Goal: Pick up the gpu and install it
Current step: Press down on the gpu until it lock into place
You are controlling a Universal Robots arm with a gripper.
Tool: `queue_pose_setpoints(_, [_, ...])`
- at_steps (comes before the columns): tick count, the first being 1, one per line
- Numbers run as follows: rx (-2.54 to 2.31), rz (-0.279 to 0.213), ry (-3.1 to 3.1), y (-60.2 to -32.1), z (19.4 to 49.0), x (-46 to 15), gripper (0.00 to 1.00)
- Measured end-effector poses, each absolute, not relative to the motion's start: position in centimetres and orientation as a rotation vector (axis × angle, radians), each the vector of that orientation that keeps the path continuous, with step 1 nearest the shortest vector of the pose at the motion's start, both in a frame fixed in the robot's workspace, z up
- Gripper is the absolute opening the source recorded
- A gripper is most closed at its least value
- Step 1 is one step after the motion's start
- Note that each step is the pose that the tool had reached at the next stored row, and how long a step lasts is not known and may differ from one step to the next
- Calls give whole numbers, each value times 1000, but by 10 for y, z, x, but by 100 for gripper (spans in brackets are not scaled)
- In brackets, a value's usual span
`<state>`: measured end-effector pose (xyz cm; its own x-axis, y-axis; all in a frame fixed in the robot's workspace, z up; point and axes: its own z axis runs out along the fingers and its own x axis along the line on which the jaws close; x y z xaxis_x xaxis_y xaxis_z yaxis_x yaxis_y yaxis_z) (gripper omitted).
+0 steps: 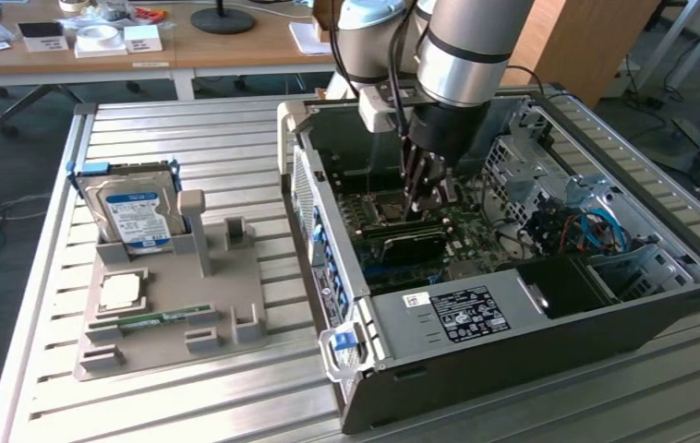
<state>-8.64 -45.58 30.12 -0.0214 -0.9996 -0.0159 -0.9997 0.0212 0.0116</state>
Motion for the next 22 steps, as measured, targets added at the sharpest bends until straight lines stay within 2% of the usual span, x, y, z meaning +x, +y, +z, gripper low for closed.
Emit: queue_pose_setpoints(22, [-2195, 30, 2243, -456, 289, -87, 11])
